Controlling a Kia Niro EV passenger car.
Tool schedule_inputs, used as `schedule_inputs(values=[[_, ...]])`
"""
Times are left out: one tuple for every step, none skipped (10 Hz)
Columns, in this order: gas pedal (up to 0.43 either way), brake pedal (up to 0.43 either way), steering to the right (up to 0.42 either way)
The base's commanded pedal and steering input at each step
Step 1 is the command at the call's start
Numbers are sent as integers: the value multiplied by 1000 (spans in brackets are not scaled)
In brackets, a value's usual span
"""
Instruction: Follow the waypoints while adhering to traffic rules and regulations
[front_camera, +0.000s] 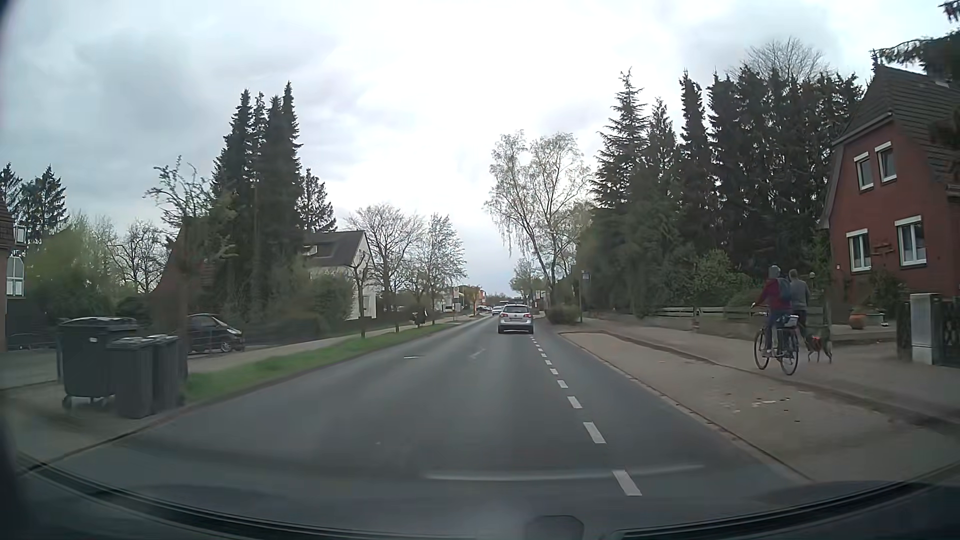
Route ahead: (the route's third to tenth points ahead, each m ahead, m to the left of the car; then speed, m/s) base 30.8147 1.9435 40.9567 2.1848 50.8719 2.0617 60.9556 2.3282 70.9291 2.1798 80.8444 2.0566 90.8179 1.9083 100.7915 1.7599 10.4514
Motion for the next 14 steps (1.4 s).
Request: schedule_inputs(values=[[177, 0, 3], [177, 0, 2], [177, 6, 3], [177, 6, 3], [177, 0, 3], [177, 0, 3], [177, 0, 3], [177, 0, 3], [177, 0, 3], [177, 0, 2], [177, 0, 1], [177, 0, 0], [177, 6, 0], [177, 0, 1]])
